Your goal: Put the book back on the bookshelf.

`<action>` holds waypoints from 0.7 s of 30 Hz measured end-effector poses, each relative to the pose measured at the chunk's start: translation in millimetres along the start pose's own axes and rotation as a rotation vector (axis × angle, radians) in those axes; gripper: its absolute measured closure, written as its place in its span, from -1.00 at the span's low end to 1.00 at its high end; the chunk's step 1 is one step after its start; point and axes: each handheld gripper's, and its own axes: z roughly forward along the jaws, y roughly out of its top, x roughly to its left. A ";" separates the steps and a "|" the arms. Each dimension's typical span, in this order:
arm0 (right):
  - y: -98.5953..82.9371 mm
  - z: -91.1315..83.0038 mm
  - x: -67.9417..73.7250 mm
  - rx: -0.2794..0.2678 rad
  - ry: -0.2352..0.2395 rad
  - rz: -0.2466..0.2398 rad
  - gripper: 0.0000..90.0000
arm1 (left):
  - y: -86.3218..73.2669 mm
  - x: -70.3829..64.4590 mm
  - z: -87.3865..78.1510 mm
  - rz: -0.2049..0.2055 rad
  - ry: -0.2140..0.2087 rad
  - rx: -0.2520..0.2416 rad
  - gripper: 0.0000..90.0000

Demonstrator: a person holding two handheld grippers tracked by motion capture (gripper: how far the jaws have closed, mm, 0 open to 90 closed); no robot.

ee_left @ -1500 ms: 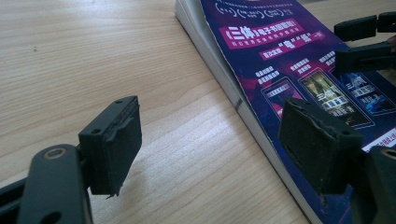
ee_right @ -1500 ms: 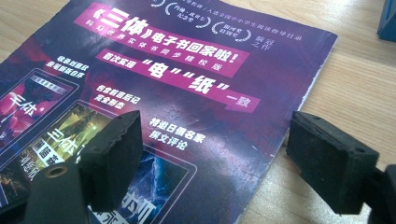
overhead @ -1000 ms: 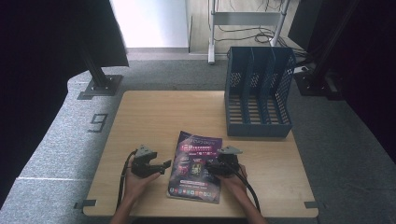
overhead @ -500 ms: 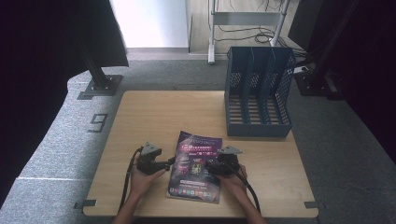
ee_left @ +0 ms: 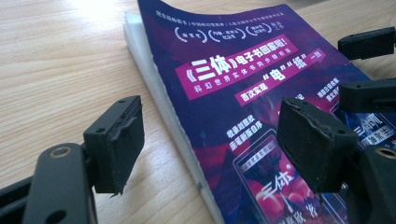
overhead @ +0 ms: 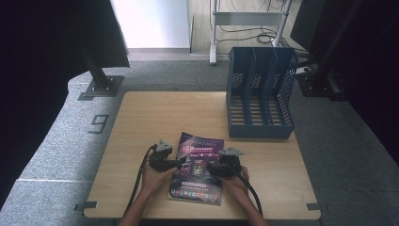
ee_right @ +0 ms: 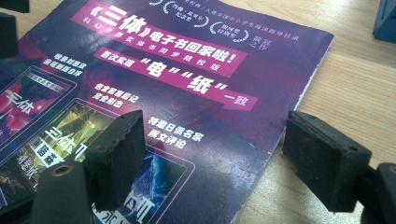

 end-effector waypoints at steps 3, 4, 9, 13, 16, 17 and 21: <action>-0.1 -0.1 -0.1 0.000 0.001 0.000 -0.54 | 0.5 0.3 4.0 -0.007 0.006 0.004 -0.48; -0.1 -0.1 -0.1 0.000 0.001 0.000 -0.54 | 0.7 0.8 5.5 -0.007 0.008 0.010 -0.48; -0.1 -0.2 -0.1 0.000 0.001 0.000 -0.53 | 4.0 0.7 15.2 0.007 0.016 0.028 -0.48; -0.2 -0.3 -0.1 -0.001 0.000 0.000 -0.53 | 6.0 -0.7 20.9 0.027 0.020 0.051 -0.50; -0.3 -0.4 -0.2 -0.001 0.001 -0.001 -0.53 | 6.2 0.3 24.7 0.012 0.024 0.054 -0.50; -0.4 -0.4 -0.2 -0.001 0.000 -0.001 -0.53 | 6.1 0.6 25.3 0.010 0.024 0.055 -0.50; -0.4 -0.5 0.0 -0.001 -0.001 0.000 -0.52 | 5.2 0.8 28.6 -0.006 0.014 0.063 -0.50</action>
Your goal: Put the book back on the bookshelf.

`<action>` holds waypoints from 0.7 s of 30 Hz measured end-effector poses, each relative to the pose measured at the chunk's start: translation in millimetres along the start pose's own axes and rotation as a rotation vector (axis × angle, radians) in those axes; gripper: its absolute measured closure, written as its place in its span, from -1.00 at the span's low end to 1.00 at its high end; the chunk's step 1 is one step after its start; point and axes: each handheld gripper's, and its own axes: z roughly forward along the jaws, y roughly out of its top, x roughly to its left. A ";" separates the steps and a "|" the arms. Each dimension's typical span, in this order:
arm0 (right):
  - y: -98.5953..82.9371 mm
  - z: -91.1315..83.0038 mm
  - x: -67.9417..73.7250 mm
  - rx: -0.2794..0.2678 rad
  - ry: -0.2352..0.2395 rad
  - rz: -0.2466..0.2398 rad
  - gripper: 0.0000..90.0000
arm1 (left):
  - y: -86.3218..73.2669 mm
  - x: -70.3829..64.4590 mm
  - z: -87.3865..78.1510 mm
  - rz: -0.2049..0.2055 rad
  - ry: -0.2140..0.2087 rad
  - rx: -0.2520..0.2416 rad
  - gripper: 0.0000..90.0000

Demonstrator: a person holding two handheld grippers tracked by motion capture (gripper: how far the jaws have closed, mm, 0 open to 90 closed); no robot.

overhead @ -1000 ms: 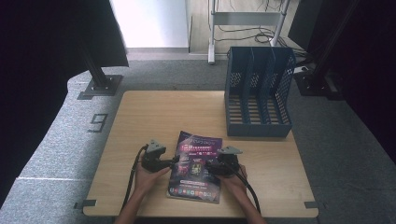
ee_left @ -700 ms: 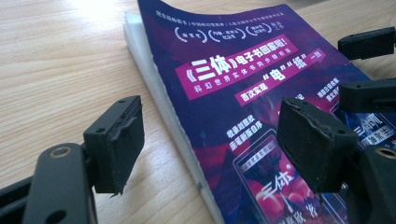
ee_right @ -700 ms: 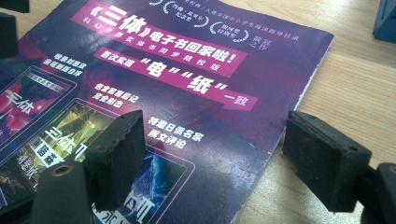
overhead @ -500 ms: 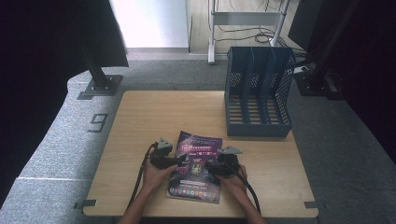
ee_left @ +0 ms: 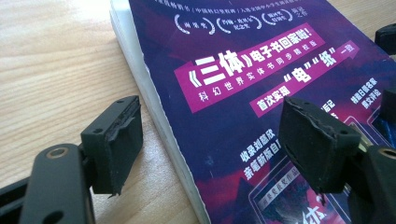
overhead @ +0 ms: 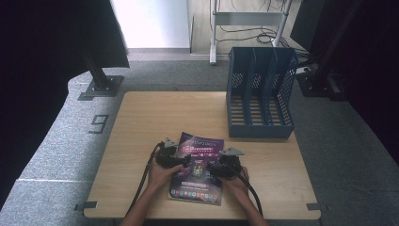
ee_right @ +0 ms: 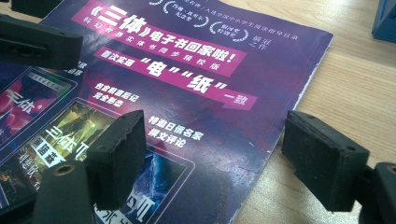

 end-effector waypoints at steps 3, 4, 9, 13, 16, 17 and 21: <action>-0.2 -0.3 0.2 0.001 0.000 0.003 -0.52 | 0.1 -0.3 1.4 -0.007 -0.006 0.001 -0.50; -0.3 -0.4 0.1 0.001 0.000 0.001 -0.52 | 0.3 -0.5 1.9 -0.009 -0.009 0.001 -0.50; -0.3 -0.4 0.0 0.001 0.000 0.001 -0.52 | 0.5 -0.9 4.3 -0.012 -0.003 0.001 -0.51; -0.3 -0.4 0.0 0.001 0.000 0.001 -0.52 | 0.9 -2.1 5.2 -0.011 0.003 -0.001 -0.52; -0.2 -0.4 0.3 0.001 0.000 0.003 -0.52 | 1.2 -1.6 4.9 -0.035 -0.006 -0.003 -0.52; -0.3 -0.4 0.2 0.001 -0.001 0.001 -0.52 | 1.4 -1.2 4.8 -0.042 -0.008 -0.005 -0.52; -0.2 -0.4 0.3 0.001 -0.001 0.003 -0.52 | 1.7 -0.3 4.2 -0.062 -0.015 -0.008 -0.50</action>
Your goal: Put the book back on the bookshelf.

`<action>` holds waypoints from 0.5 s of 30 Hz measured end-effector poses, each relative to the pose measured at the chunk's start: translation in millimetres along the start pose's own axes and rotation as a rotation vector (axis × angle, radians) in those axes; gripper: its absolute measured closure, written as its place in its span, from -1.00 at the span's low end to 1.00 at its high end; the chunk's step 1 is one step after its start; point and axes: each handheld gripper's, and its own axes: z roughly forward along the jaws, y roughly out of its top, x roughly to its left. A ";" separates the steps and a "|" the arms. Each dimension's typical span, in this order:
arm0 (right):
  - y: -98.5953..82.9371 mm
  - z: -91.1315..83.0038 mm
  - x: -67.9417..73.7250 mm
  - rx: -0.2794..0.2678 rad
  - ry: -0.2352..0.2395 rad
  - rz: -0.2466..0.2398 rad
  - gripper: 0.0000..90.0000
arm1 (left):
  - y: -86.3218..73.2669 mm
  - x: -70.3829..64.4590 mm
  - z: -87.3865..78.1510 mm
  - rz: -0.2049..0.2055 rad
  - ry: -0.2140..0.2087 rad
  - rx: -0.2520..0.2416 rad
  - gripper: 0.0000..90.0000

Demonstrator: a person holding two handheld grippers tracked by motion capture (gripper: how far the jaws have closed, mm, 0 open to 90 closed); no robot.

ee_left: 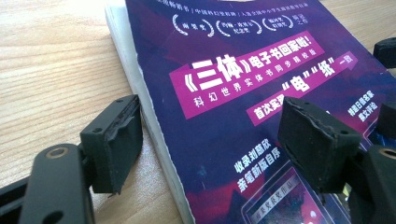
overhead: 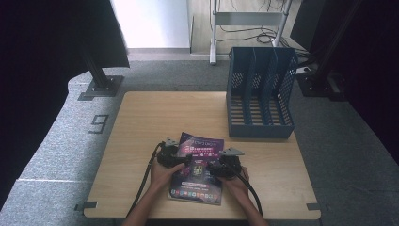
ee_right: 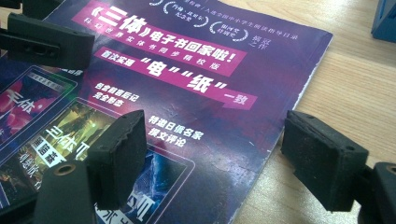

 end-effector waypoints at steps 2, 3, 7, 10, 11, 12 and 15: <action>0.0 0.0 0.0 0.000 0.000 0.000 -0.52 | 0.0 0.5 -0.3 -0.006 -0.004 -0.003 -0.48; -0.1 0.0 -0.1 0.000 0.000 -0.002 -0.52 | 0.2 1.8 -1.9 -0.023 -0.016 -0.014 -0.46; -0.1 0.0 -0.1 0.000 -0.001 -0.002 -0.52 | 0.8 0.7 -5.2 -0.023 -0.017 -0.032 -0.43; -0.1 -0.1 -0.1 0.000 -0.002 -0.002 -0.52 | 0.9 -0.1 -6.4 -0.017 -0.016 -0.035 -0.42; -0.1 -0.1 -0.1 0.000 -0.002 -0.002 -0.52 | 1.0 -0.4 -7.1 -0.015 -0.017 -0.037 -0.42; -0.1 -0.1 -0.1 0.000 -0.002 -0.001 -0.52 | 1.0 -0.5 -8.0 -0.017 -0.023 -0.043 -0.41; -0.1 -0.1 -0.1 0.000 -0.002 -0.001 -0.52 | 1.6 -1.6 -11.0 -0.013 -0.037 -0.057 -0.40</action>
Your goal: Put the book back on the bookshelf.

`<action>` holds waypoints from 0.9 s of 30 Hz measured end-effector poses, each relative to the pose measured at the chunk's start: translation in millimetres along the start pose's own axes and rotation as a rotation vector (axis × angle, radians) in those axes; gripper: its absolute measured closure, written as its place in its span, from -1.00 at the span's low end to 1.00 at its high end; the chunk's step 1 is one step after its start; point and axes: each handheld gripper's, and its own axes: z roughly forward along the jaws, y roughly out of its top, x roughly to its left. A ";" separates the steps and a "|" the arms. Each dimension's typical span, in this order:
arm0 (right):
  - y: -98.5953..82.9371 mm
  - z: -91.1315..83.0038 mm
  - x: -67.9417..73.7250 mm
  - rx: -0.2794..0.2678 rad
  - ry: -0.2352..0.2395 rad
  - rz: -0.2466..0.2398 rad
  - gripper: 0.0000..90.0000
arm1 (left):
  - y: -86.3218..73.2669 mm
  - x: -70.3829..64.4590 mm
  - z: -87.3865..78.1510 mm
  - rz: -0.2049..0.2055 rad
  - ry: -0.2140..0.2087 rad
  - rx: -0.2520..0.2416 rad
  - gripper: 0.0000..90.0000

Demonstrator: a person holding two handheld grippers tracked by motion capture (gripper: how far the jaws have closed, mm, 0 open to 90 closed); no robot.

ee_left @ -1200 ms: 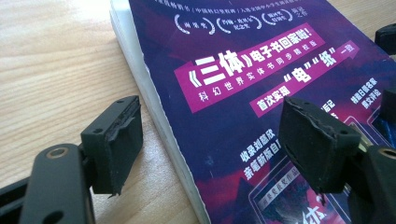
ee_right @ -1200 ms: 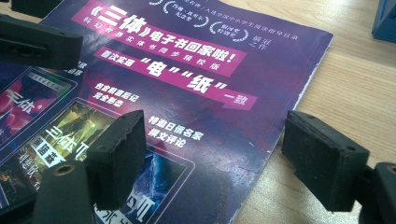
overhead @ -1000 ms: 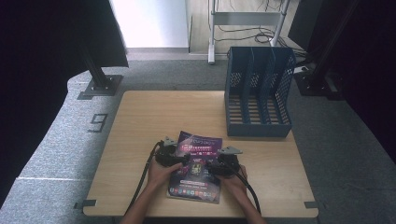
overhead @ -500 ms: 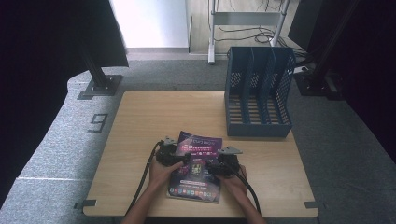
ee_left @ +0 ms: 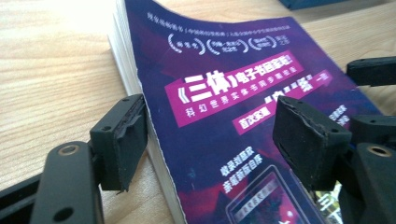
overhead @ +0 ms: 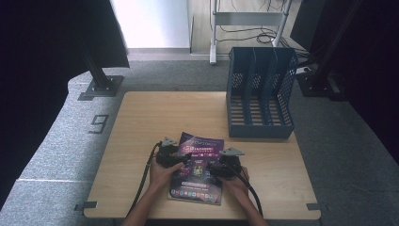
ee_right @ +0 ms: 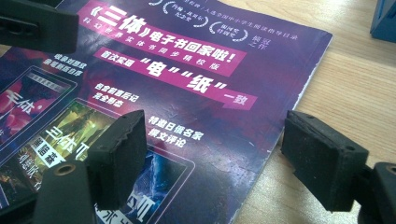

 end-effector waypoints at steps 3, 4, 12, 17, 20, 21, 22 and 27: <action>0.0 0.0 0.0 0.000 0.000 0.000 -0.52 | 1.1 -2.3 -2.9 0.007 -0.013 -0.014 -0.40; 0.0 0.0 0.0 0.000 0.000 0.000 -0.52 | 1.4 -2.9 -3.3 0.009 -0.015 -0.016 -0.39; 0.0 0.0 0.0 0.000 0.000 0.000 -0.52 | 1.1 -12.8 2.3 0.046 -0.046 0.001 -0.34; 0.0 0.0 0.0 0.000 0.000 0.000 -0.52 | 3.2 -12.2 3.1 0.038 -0.046 -0.006 -0.29; 0.0 0.0 0.1 0.000 0.000 0.000 -0.52 | 5.1 -10.0 4.7 0.037 -0.045 0.000 -0.27; 0.0 0.0 0.1 0.000 0.000 0.000 -0.52 | 6.4 -10.4 6.0 0.051 -0.044 0.010 -0.26; 0.0 0.0 0.1 0.000 0.000 0.000 -0.52 | 7.5 -10.8 6.4 0.060 -0.045 0.013 -0.26; 0.0 0.0 0.1 0.000 0.000 0.000 -0.52 | 10.1 -11.3 9.0 0.063 -0.042 0.029 -0.25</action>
